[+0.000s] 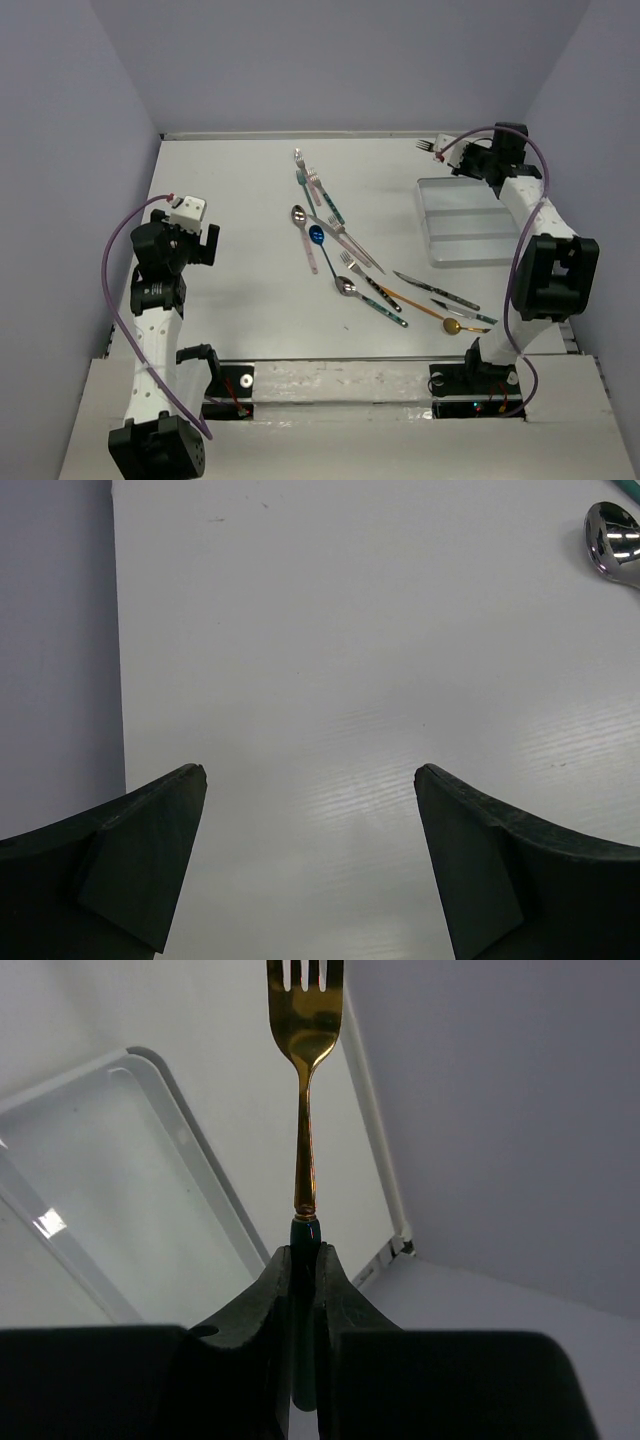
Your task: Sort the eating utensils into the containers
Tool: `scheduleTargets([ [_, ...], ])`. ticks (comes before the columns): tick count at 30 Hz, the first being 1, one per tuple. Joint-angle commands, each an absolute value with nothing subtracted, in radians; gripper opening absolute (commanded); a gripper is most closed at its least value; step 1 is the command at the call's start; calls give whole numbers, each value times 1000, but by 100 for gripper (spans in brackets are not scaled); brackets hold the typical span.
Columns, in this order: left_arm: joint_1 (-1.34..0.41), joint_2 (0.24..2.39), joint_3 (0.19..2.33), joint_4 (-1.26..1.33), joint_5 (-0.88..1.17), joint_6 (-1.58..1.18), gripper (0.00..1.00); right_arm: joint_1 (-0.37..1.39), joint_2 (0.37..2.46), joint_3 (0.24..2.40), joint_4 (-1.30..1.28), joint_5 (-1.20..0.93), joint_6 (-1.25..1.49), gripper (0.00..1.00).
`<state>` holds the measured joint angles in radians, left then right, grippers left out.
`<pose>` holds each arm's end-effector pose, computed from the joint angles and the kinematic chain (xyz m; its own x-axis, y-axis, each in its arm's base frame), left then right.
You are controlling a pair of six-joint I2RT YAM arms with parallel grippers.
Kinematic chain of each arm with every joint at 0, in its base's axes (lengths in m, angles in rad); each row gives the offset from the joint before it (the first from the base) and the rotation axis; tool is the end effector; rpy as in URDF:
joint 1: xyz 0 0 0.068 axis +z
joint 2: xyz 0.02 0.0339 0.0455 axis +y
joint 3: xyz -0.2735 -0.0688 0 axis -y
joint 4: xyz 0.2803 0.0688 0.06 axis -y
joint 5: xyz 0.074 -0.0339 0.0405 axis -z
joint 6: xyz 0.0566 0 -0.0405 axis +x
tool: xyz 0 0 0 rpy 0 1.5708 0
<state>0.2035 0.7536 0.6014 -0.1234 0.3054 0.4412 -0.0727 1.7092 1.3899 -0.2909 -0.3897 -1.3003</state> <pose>0.2286 0.0298 0.2826 -0.2023 0.3741 -0.9051 0.1957 0.9210 0.3369 0.4466 -0.0110 0.2810 0.0818 -0.8997 -0.4288 -0.6158 0.2927 -0.7316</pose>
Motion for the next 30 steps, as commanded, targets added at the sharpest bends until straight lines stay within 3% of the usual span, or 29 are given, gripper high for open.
scheduleTargets([
  [1, 202, 762, 606, -95, 321, 449, 99, -127, 1664, 1431, -291, -518, -1512, 0],
  [16, 202, 782, 609, -87, 314, 445, 99, -230, 1700, 1206, -170, -483, -1641, 0],
  [30, 202, 802, 615, -89, 307, 440, 99, -230, 1847, 1281, -164, -387, -1720, 0],
])
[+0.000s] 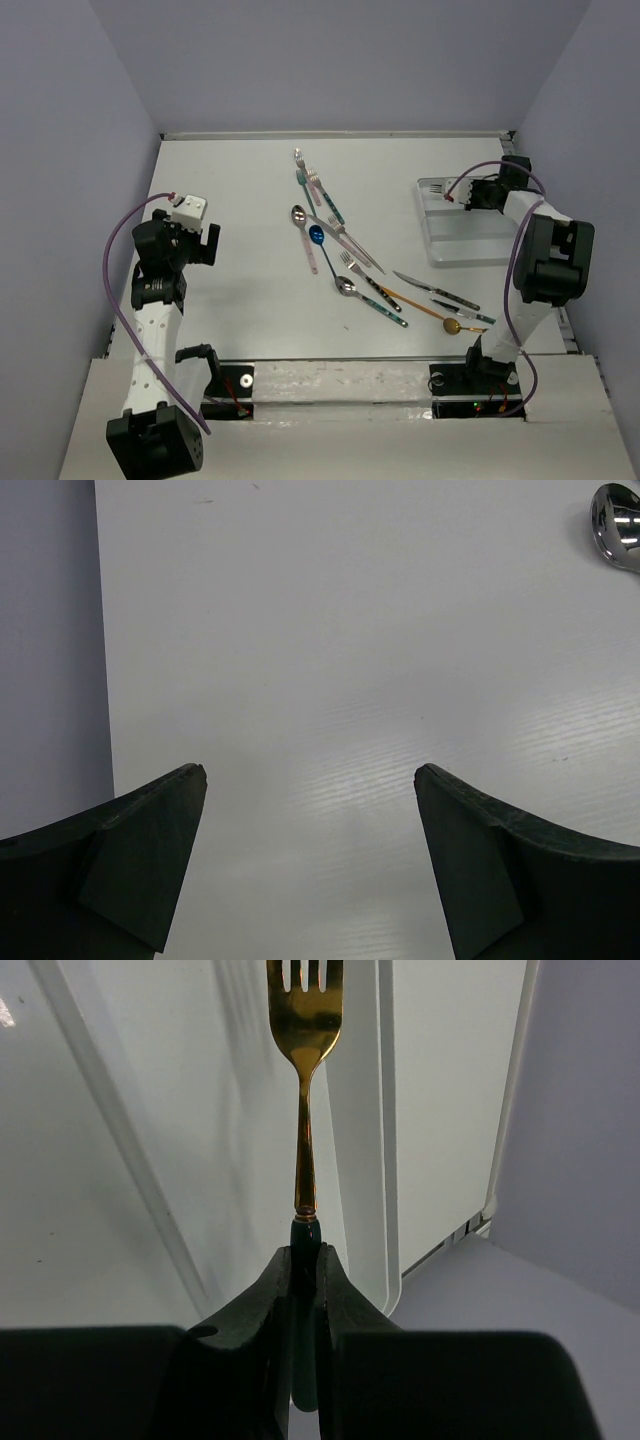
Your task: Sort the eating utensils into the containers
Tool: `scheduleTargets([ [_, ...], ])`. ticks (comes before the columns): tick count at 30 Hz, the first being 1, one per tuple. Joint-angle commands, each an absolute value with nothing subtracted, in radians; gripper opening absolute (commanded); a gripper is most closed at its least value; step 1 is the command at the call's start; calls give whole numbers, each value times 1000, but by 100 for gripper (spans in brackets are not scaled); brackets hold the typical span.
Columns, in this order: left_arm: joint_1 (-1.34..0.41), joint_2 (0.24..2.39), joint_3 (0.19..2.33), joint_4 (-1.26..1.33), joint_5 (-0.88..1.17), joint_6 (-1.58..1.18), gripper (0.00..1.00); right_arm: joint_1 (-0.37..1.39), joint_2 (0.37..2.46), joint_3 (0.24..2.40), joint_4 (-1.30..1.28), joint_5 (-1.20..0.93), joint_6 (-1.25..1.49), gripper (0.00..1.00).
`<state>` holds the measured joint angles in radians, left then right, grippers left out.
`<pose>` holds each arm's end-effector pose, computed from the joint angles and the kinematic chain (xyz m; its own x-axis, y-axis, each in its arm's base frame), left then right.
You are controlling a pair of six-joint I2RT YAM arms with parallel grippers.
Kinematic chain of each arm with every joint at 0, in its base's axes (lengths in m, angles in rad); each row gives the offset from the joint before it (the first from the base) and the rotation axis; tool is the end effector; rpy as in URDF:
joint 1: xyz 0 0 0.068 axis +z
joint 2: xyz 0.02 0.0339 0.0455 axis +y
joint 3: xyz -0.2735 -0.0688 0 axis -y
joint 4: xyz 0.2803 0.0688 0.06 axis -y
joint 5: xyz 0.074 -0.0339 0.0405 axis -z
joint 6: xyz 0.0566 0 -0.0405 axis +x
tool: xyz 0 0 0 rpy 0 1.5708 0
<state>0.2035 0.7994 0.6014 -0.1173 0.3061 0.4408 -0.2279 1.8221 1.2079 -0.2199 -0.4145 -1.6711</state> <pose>0.2362 0.0313 0.2736 -0.2372 0.3665 -0.8997 0.2091 0.9237 0.3211 0.4301 -0.0763 0.1727 0.1287 -0.9648 -0.2295 -0.7122 0.0711 -0.6983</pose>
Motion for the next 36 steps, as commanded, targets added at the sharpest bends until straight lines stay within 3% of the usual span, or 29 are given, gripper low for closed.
scheduleTargets([
  [1, 201, 804, 615, -89, 305, 439, 99, -230, 1856, 1288, -163, -379, -1721, 0],
  [15, 202, 831, 624, -86, 273, 433, 99, -201, 2028, 1390, -167, -322, -1740, 0],
  [34, 201, 850, 630, -81, 247, 426, 99, -147, 2186, 1554, -29, -313, -1494, 0],
  [36, 202, 850, 630, -81, 245, 426, 99, -147, 2195, 1559, -12, -279, -1480, 6],
])
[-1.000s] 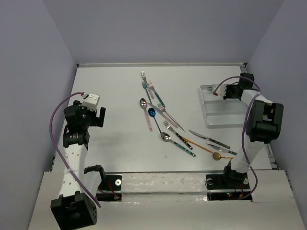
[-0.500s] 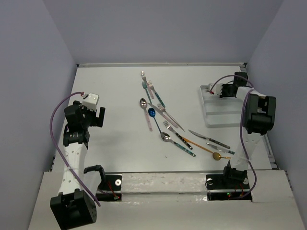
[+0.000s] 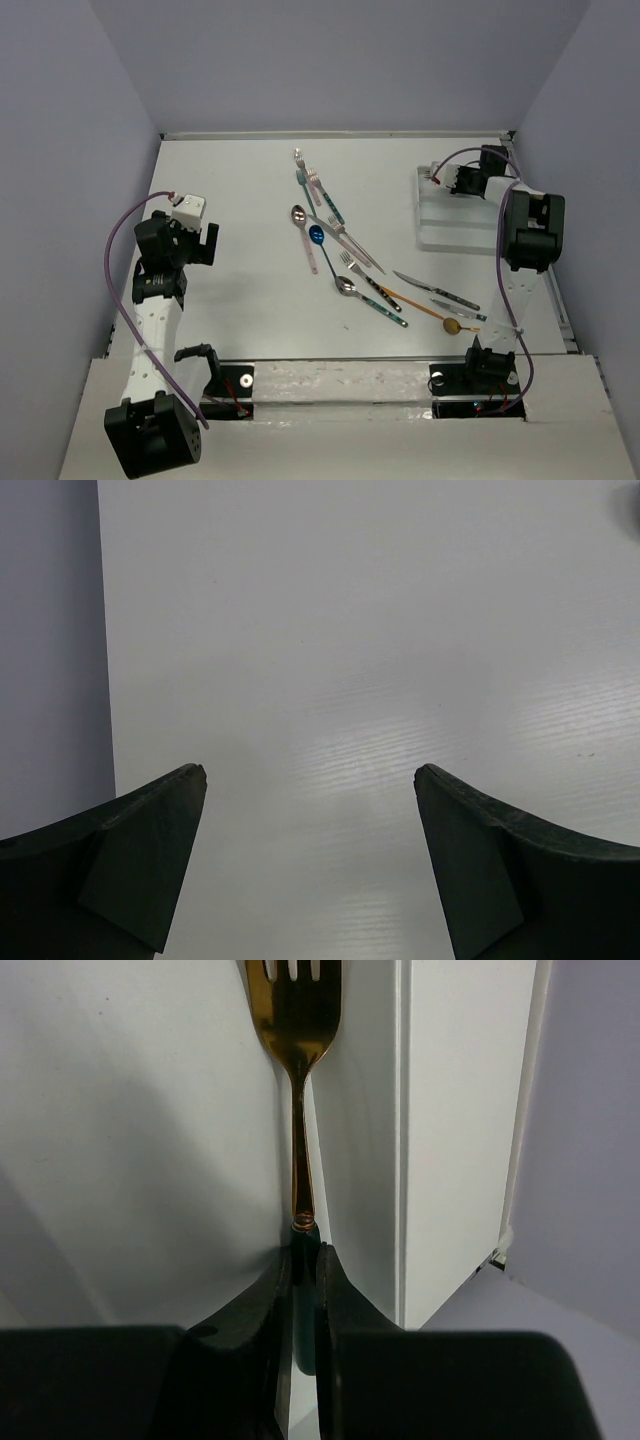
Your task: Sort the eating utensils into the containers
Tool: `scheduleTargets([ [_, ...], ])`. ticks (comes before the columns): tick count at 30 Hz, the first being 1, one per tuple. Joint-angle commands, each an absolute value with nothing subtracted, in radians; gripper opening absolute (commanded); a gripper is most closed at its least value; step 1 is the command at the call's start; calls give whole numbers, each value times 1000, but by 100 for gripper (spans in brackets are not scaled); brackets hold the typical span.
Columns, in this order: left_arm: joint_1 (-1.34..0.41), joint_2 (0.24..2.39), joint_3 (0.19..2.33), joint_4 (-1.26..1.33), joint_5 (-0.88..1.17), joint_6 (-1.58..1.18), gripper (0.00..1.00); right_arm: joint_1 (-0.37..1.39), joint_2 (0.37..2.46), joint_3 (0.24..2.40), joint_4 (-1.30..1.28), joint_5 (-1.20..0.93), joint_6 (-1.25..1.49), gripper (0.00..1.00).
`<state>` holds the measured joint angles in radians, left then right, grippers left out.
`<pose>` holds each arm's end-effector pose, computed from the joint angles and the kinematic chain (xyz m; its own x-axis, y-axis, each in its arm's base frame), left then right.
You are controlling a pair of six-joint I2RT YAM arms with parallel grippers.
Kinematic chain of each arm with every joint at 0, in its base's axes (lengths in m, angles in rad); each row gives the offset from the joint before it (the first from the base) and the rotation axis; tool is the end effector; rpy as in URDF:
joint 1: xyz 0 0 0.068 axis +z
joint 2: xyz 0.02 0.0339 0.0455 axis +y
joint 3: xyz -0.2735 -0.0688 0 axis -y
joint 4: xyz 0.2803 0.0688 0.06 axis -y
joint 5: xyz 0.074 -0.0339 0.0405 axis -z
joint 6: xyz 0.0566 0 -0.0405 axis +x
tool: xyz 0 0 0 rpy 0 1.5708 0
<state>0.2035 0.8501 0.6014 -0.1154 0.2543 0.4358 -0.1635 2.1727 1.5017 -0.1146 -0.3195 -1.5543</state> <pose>0.2441 0.0358 0.2623 -0.3015 0.3549 -0.8849 0.1786 0.9327 0.3133 0.5179 -0.0674 0.1213 0.0530 -0.9708 -0.2338 -0.6988 0.1312 -0.7032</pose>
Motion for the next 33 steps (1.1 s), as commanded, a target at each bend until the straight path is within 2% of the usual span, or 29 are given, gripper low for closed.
scheduleTargets([
  [1, 202, 848, 629, -81, 245, 425, 99, -147, 2200, 1557, 15, -270, -1477, 8],
  [4, 202, 848, 630, -81, 244, 426, 99, -147, 2197, 1548, 34, -267, -1477, 12],
  [7, 202, 845, 627, -81, 244, 426, 99, -147, 2180, 1537, 44, -278, -1476, 22],
  [9, 202, 842, 626, -81, 242, 426, 99, -147, 2166, 1520, 48, -293, -1488, 30],
  [10, 202, 842, 626, -81, 242, 426, 99, -147, 2151, 1514, 48, -298, -1499, 38],
  [12, 201, 839, 626, -78, 242, 426, 99, -147, 2137, 1505, 52, -304, -1499, 39],
  [15, 202, 833, 621, -78, 245, 428, 99, -147, 2108, 1496, 63, -316, -1486, 47],
  [19, 201, 821, 618, -77, 247, 426, 99, -138, 2053, 1476, 83, -368, -1436, 50],
  [23, 202, 810, 615, -71, 250, 430, 99, -138, 1961, 1439, 228, -458, -1182, 54],
  [29, 201, 787, 601, -63, 256, 433, 99, -88, 1775, 1283, 650, -580, -670, 58],
  [32, 202, 781, 595, -55, 256, 436, 99, -31, 1703, 1325, 557, -594, -370, 59],
  [33, 201, 778, 589, -54, 253, 437, 99, -5, 1698, 1403, 414, -586, -310, 59],
])
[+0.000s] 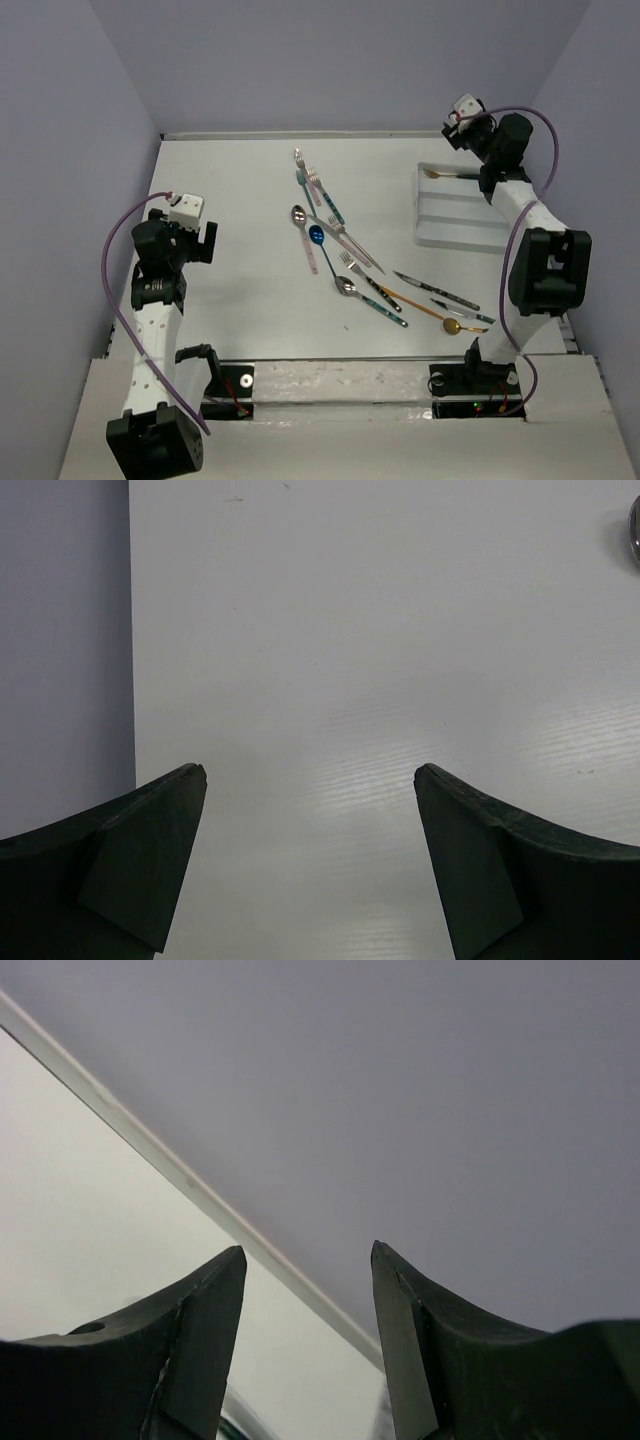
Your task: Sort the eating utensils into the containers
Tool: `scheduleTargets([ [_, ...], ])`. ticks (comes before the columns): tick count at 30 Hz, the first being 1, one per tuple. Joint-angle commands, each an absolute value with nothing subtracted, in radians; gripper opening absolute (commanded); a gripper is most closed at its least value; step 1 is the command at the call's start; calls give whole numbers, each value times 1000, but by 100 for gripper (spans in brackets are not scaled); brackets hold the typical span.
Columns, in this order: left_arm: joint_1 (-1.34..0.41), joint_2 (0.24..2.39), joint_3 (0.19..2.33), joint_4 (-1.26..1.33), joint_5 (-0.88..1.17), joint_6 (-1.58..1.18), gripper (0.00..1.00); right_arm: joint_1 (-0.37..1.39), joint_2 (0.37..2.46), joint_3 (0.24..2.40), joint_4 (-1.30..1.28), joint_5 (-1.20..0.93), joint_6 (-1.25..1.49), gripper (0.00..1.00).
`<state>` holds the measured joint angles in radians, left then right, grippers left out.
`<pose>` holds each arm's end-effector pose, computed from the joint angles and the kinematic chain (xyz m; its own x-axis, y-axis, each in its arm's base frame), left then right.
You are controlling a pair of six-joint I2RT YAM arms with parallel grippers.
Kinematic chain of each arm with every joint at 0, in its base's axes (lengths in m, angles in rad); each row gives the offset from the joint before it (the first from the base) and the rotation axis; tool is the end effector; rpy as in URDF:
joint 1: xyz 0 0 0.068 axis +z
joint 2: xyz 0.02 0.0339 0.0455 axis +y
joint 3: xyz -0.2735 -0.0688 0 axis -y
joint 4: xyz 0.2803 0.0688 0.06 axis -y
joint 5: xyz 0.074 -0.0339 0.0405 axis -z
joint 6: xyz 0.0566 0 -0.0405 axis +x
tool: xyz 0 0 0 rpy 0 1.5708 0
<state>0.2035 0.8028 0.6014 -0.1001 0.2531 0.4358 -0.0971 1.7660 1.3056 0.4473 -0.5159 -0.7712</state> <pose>0.2375 0.0345 0.2747 -0.2474 0.3662 -0.8970 0.1577 0.9287 0.3357 0.4745 -0.0182 0.3094 0.2741 -0.6358 -0.7215 -0.3007 0.6560 -0.6923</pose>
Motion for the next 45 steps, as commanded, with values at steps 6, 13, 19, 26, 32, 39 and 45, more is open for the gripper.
scheduleTargets([
  [6, 201, 772, 572, -49, 253, 446, 99, 303, 1845, 1695, -24, -404, -164, 54],
  [13, 202, 770, 560, -40, 258, 449, 99, 448, 2262, 2181, -446, -299, -20, 55],
  [19, 201, 767, 555, -34, 271, 451, 99, 520, 2427, 2266, -488, -88, -63, 52],
  [26, 202, 761, 546, -25, 268, 453, 99, 520, 2459, 2206, -503, -52, -69, 45],
  [32, 202, 765, 505, 58, 279, 460, 99, 520, 2468, 2155, -508, -75, -75, 43],
  [39, 196, 848, 459, 282, 406, 393, 99, 529, 2491, 2143, -541, 24, -69, 42],
  [45, 192, 888, 396, 472, 584, 341, 99, 529, 2480, 2140, -552, 49, -43, 5],
])
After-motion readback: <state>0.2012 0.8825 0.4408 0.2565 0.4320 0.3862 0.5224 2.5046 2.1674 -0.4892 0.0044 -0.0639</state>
